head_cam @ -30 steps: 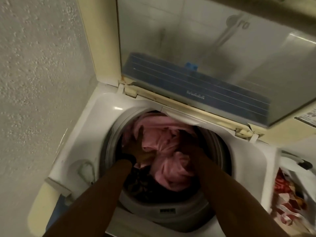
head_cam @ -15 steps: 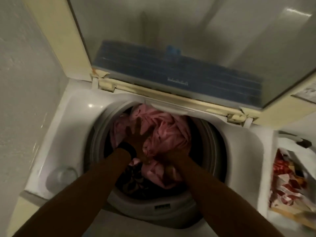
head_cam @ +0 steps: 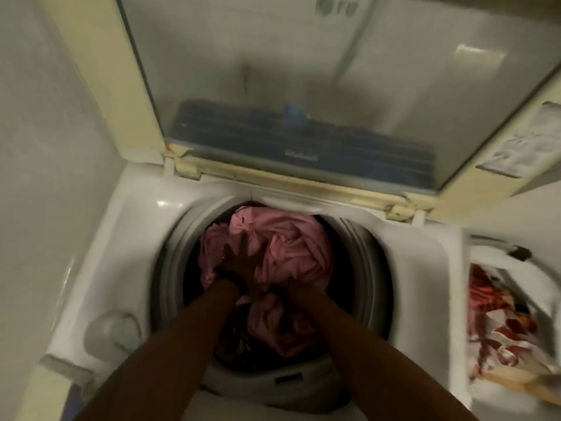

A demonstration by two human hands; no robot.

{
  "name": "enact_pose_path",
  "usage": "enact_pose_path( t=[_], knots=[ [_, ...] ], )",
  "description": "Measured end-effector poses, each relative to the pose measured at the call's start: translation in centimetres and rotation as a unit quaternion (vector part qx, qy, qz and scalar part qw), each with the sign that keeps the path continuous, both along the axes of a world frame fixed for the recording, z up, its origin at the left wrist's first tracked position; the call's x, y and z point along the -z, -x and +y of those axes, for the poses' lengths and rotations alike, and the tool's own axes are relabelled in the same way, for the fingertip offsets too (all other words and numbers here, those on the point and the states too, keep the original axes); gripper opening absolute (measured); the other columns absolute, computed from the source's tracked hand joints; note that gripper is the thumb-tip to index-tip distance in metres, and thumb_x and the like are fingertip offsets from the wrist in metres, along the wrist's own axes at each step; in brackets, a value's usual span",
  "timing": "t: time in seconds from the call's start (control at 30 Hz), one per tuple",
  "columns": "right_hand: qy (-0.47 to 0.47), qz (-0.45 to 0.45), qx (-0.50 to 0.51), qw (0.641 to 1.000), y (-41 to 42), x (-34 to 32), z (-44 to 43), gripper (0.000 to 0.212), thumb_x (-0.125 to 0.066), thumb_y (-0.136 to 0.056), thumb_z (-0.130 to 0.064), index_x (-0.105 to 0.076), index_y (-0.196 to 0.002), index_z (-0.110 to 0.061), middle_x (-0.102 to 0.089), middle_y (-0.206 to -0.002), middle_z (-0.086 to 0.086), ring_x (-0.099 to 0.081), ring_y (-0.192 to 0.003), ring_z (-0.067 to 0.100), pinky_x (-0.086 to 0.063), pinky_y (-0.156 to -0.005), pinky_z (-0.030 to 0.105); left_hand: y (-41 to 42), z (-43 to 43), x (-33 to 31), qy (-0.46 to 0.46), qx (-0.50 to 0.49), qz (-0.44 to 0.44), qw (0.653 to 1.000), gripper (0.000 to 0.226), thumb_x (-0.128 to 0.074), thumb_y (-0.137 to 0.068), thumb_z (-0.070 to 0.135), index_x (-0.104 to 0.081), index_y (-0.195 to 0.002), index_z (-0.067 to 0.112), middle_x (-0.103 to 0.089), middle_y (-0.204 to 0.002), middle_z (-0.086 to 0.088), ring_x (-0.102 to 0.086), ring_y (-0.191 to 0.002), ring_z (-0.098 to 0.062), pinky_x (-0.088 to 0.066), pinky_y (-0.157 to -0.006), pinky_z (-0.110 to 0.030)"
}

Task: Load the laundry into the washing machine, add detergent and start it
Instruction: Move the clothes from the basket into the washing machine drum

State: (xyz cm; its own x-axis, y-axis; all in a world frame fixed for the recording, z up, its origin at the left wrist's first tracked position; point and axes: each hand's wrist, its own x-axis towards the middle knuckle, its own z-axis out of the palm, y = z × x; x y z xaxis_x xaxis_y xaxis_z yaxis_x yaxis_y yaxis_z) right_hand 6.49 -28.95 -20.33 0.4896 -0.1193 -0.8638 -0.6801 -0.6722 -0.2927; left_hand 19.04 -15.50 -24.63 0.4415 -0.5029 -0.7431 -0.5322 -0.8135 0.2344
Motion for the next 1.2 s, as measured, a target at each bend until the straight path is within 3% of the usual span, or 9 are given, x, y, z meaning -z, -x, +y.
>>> enact_pose_path(
  t=[0.03,0.1,0.17,0.27,0.43,0.7,1.0,1.13,1.2],
  knots=[
    [0.041,-0.021,-0.022,0.999,1.3,-0.6,-0.1,0.057,-0.053,-0.104,-0.035,-0.04,-0.153,-0.008,-0.044,-0.155,0.014,-0.043,-0.142,0.029,-0.046,-0.087,0.006,0.3,-0.5,-2.6,0.01,0.04,-0.011,0.999,0.141,-0.039,-0.04,0.099,0.016,-0.158,0.044,0.023,-0.169,-0.011,0.022,-0.152,-0.046,-0.005,-0.121,-0.069],
    [0.042,-0.084,-0.072,0.993,1.9,-4.8,-0.9,0.074,-0.058,-0.101,-0.04,-0.022,-0.162,-0.019,-0.025,-0.165,0.016,-0.031,-0.149,0.034,-0.035,-0.113,0.033,1.0,-1.2,-8.6,0.007,0.069,-0.059,0.996,0.125,-0.05,-0.066,0.092,0.011,-0.162,0.039,0.016,-0.171,-0.011,0.006,-0.156,-0.044,-0.004,-0.122,-0.063],
    [0.076,-0.122,-0.101,0.984,2.3,-10.2,-1.5,0.077,-0.064,-0.095,-0.044,-0.026,-0.16,-0.027,-0.032,-0.16,0.013,-0.042,-0.14,0.039,-0.041,-0.108,0.048,2.3,-1.8,-13.6,0.037,0.092,-0.121,0.988,0.103,-0.055,-0.088,0.074,0.004,-0.164,0.034,0.003,-0.172,-0.008,-0.011,-0.156,-0.039,-0.01,-0.123,-0.058],
    [0.121,-0.185,-0.084,0.972,3.8,-17.0,-2.6,0.071,-0.063,-0.094,-0.046,-0.029,-0.156,-0.034,-0.035,-0.158,0.007,-0.049,-0.134,0.039,-0.047,-0.104,0.054,4.5,-2.7,-19.5,0.131,0.062,-0.131,0.981,0.087,-0.054,-0.093,0.067,-0.013,-0.163,0.033,-0.026,-0.167,-0.004,-0.035,-0.148,-0.031,-0.035,-0.114,-0.053],
    [0.16,-0.29,-0.017,0.943,8.1,-23.5,-5.7,0.073,-0.064,-0.095,-0.042,-0.028,-0.158,-0.037,-0.035,-0.161,0.003,-0.049,-0.137,0.031,-0.046,-0.105,0.042,8.1,-5.8,-25.6,0.277,0.023,-0.115,0.954,0.069,-0.064,-0.094,0.046,-0.04,-0.155,0.027,-0.061,-0.142,-0.007,-0.061,-0.123,-0.029,-0.051,-0.099,-0.041],
    [0.21,-0.341,0.112,0.909,16.6,-27.6,-11.8,0.047,-0.062,-0.096,-0.049,-0.051,-0.14,-0.035,-0.051,-0.141,-0.003,-0.062,-0.116,0.024,-0.056,-0.092,0.044,15.4,-14.2,-29.2,0.351,0.044,-0.124,0.927,0.049,-0.058,-0.099,0.05,-0.053,-0.145,0.031,-0.067,-0.133,0.003,-0.065,-0.116,-0.022,-0.054,-0.098,-0.043],
    [0.181,-0.356,0.197,0.895,25.9,-24.5,-21.8,0.038,-0.064,-0.097,-0.036,-0.059,-0.134,-0.026,-0.057,-0.137,-0.001,-0.065,-0.112,0.019,-0.053,-0.091,0.036,23.9,-24.2,-28.3,0.338,0.111,-0.132,0.925,0.037,-0.054,-0.101,0.049,-0.06,-0.134,0.032,-0.072,-0.121,0.005,-0.068,-0.108,-0.021,-0.052,-0.082,-0.033],
    [0.186,-0.337,0.215,0.898,29.9,-20.0,-27.1,0.034,-0.061,-0.098,-0.026,-0.062,-0.133,-0.024,-0.061,-0.131,0.0,-0.062,-0.115,0.019,-0.041,-0.084,0.023,27.6,-28.0,-26.1,0.303,0.106,-0.094,0.942,0.036,-0.052,-0.104,0.041,-0.061,-0.136,0.027,-0.07,-0.126,0.001,-0.067,-0.109,-0.022,-0.054,-0.089,-0.036],
    [0.175,-0.315,0.211,0.909,31.6,-16.6,-29.2,0.037,-0.059,-0.099,-0.024,-0.062,-0.136,-0.02,-0.061,-0.135,0.003,-0.058,-0.123,0.021,-0.041,-0.093,0.025,29.1,-29.6,-24.3,0.282,0.099,-0.085,0.95,0.032,-0.051,-0.104,0.034,-0.064,-0.133,0.025,-0.072,-0.12,-0.003,-0.067,-0.106,-0.025,-0.055,-0.087,-0.037]
  ],
)
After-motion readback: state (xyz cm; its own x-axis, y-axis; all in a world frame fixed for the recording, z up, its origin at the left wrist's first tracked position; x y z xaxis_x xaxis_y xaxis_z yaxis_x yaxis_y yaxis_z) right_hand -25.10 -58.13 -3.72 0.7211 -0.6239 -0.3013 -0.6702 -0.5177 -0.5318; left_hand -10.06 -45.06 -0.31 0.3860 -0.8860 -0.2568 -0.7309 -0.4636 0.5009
